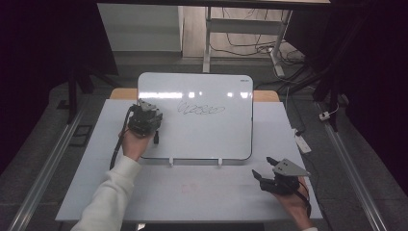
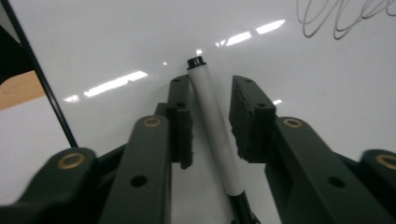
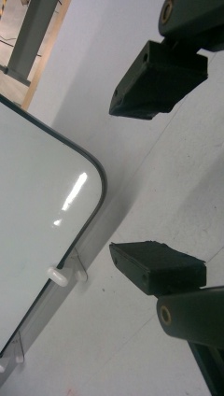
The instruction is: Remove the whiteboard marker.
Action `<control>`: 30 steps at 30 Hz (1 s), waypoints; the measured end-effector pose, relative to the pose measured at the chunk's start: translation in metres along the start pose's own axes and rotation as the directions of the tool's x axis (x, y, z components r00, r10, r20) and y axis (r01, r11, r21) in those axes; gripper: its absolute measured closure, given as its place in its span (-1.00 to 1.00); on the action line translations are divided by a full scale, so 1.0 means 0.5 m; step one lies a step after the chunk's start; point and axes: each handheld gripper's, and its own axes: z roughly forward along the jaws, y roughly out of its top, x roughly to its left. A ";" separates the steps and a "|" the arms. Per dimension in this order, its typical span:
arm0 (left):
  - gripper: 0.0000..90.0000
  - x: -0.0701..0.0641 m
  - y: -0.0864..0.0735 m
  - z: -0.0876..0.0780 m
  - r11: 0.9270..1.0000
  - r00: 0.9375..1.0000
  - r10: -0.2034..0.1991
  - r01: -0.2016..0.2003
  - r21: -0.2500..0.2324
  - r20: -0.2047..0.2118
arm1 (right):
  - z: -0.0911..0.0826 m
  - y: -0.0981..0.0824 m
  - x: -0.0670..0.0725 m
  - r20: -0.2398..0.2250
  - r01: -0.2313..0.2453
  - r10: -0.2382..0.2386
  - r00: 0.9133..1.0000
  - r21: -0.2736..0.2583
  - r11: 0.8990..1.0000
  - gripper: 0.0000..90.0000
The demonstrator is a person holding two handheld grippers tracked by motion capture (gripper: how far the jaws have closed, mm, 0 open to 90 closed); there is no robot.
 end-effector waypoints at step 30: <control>0.80 -0.013 -0.024 -0.094 0.987 0.979 0.075 -0.046 -0.154 0.188 | -0.003 0.004 0.006 0.017 0.007 -0.006 1.000 -0.017 1.000 -0.37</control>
